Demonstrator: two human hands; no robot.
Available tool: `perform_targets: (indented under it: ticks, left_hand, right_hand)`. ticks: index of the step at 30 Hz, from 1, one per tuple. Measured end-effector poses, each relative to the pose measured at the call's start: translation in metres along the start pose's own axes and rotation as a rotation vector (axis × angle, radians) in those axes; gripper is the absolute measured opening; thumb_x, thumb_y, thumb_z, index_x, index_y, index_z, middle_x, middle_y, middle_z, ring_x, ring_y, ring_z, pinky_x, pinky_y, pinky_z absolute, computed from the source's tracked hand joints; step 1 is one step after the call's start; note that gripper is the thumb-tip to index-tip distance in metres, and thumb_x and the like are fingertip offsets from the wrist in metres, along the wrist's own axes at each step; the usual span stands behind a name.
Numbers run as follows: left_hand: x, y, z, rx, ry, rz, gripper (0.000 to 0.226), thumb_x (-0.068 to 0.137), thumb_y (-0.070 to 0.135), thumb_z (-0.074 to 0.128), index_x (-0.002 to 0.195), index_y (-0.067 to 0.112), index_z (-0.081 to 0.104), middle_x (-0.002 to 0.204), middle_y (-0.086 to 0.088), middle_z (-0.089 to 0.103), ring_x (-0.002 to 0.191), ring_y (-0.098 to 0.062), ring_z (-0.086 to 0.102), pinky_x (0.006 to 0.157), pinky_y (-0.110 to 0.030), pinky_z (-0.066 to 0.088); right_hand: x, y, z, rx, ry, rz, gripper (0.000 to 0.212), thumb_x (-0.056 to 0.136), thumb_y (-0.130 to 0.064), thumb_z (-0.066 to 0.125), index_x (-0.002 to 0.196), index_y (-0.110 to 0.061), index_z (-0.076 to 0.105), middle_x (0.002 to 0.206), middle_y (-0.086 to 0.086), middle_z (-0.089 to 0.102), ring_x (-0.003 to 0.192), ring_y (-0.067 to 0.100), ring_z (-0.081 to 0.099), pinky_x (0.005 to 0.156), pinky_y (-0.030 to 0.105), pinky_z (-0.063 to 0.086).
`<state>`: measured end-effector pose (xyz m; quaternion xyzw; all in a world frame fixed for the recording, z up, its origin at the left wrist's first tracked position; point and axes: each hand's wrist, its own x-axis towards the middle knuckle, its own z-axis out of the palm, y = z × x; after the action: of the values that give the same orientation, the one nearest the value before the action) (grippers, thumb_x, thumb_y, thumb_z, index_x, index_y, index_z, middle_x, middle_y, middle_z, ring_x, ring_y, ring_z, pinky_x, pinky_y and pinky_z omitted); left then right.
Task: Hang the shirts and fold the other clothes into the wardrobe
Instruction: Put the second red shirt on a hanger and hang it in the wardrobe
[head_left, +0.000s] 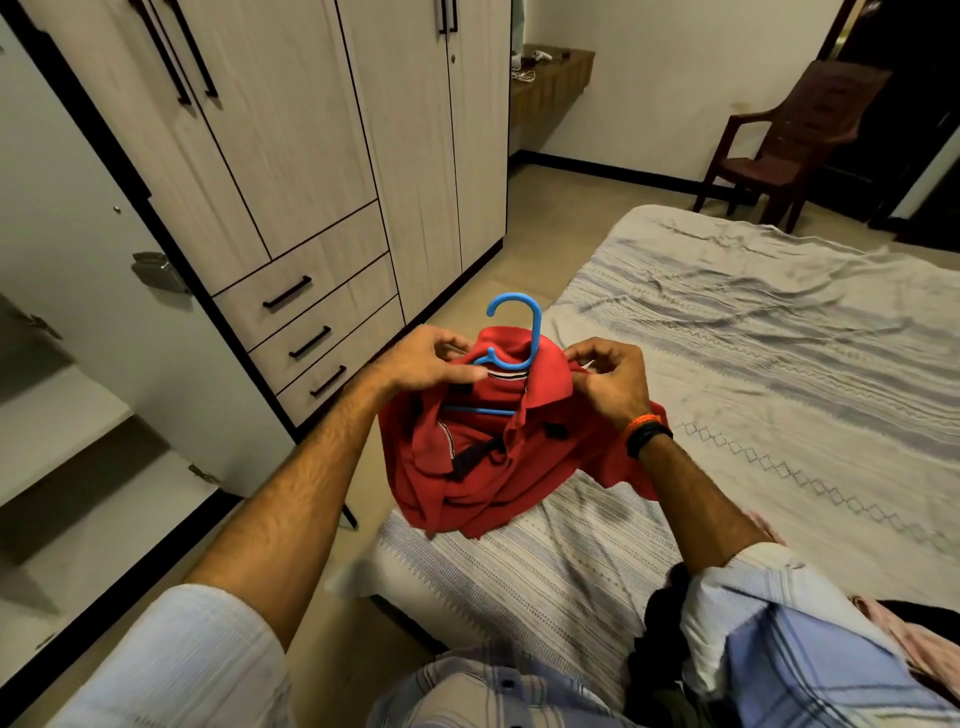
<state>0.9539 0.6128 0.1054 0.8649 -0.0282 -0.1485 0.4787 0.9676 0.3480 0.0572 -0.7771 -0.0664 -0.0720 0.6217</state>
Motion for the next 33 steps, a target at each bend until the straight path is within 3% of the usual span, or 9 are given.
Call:
perform_targets:
  ticks: [3, 7, 13, 17, 21, 23, 28, 30, 33]
  left_hand:
    - [0.006, -0.012, 0.004, 0.264, 0.053, -0.071, 0.046, 0.065, 0.023, 0.09, 0.105, 0.02, 0.066, 0.103, -0.002, 0.07, 0.094, -0.019, 0.066, 0.088, -0.036, 0.053]
    - [0.003, -0.013, 0.01, -0.039, 0.161, -0.006, 0.019, 0.079, 0.002, 0.078, 0.085, 0.016, 0.065, 0.079, -0.01, 0.07, 0.072, -0.02, 0.067, 0.082, -0.041, 0.056]
    - [-0.005, -0.005, 0.011, -0.163, 0.031, -0.037, 0.027, 0.081, -0.012, 0.069, 0.104, 0.0, 0.064, 0.069, 0.0, 0.071, 0.06, -0.007, 0.066, 0.066, -0.022, 0.058]
    - [-0.008, -0.003, 0.012, -0.179, 0.058, -0.065, 0.025, 0.082, -0.008, 0.071, 0.103, 0.001, 0.063, 0.078, -0.008, 0.071, 0.063, -0.011, 0.068, 0.069, -0.029, 0.059]
    - [-0.012, -0.008, 0.005, -0.221, 0.1, -0.144, 0.035, 0.082, -0.002, 0.074, 0.115, 0.004, 0.061, 0.097, -0.02, 0.072, 0.082, -0.028, 0.072, 0.079, -0.04, 0.06]
    - [-0.013, -0.007, 0.002, -0.221, 0.092, -0.156, 0.038, 0.08, 0.002, 0.077, 0.115, 0.006, 0.063, 0.099, -0.022, 0.072, 0.088, -0.033, 0.071, 0.084, -0.044, 0.059]
    - [-0.017, 0.001, 0.002, -0.112, 0.061, -0.174, 0.035, 0.075, 0.012, 0.084, 0.106, 0.008, 0.068, 0.092, -0.018, 0.073, 0.078, -0.023, 0.07, 0.076, -0.035, 0.059]
    - [-0.017, 0.003, 0.002, -0.092, 0.062, -0.171, 0.033, 0.077, 0.013, 0.083, 0.106, 0.009, 0.068, 0.092, -0.015, 0.074, 0.078, -0.021, 0.071, 0.07, -0.029, 0.06]
    - [-0.017, 0.005, 0.006, -0.139, 0.075, -0.169, 0.021, 0.08, 0.014, 0.08, 0.098, 0.01, 0.069, 0.085, -0.009, 0.073, 0.071, -0.017, 0.07, 0.064, -0.024, 0.059]
  right_hand:
    - [0.002, -0.003, -0.002, 0.014, -0.017, 0.034, 0.037, 0.065, 0.011, 0.076, 0.071, -0.025, 0.071, 0.074, 0.002, 0.068, 0.069, 0.019, 0.056, 0.065, 0.033, 0.051]
    - [0.001, -0.005, -0.008, 0.051, -0.187, 0.135, 0.028, 0.065, -0.004, 0.065, 0.089, -0.017, 0.073, 0.073, 0.004, 0.065, 0.066, 0.014, 0.058, 0.067, 0.029, 0.046]
    - [0.005, -0.029, -0.001, 0.024, -0.33, 0.266, 0.032, 0.096, -0.035, 0.055, 0.078, -0.019, 0.075, 0.076, -0.004, 0.071, 0.064, 0.004, 0.062, 0.068, 0.022, 0.052]
    - [0.014, -0.024, 0.007, 0.016, -0.187, 0.258, 0.021, 0.091, -0.016, 0.067, 0.077, -0.003, 0.073, 0.075, 0.004, 0.07, 0.071, 0.015, 0.061, 0.072, 0.035, 0.053]
    - [0.028, -0.017, -0.012, 0.013, 0.054, 0.355, 0.037, 0.057, -0.044, 0.077, 0.067, -0.008, 0.072, 0.065, 0.0, 0.07, 0.063, 0.019, 0.062, 0.065, 0.039, 0.052]
    - [0.026, -0.016, -0.014, -0.058, -0.032, 0.428, 0.046, 0.051, -0.047, 0.074, 0.07, -0.005, 0.073, 0.068, 0.004, 0.072, 0.067, 0.023, 0.066, 0.07, 0.046, 0.056]
    - [0.016, -0.017, -0.01, -0.428, -0.215, 0.262, 0.01, 0.073, -0.028, 0.068, 0.068, -0.019, 0.067, 0.072, -0.005, 0.068, 0.073, 0.017, 0.061, 0.068, 0.031, 0.05]
    - [0.014, -0.018, -0.011, -0.302, -0.371, 0.182, 0.019, 0.071, -0.027, 0.064, 0.088, -0.022, 0.072, 0.092, -0.004, 0.073, 0.089, 0.017, 0.066, 0.084, 0.032, 0.052]
    - [0.007, -0.017, -0.002, -0.149, -0.561, 0.171, 0.013, 0.083, -0.03, 0.069, 0.07, -0.028, 0.069, 0.07, -0.013, 0.065, 0.067, 0.008, 0.057, 0.07, 0.024, 0.045]
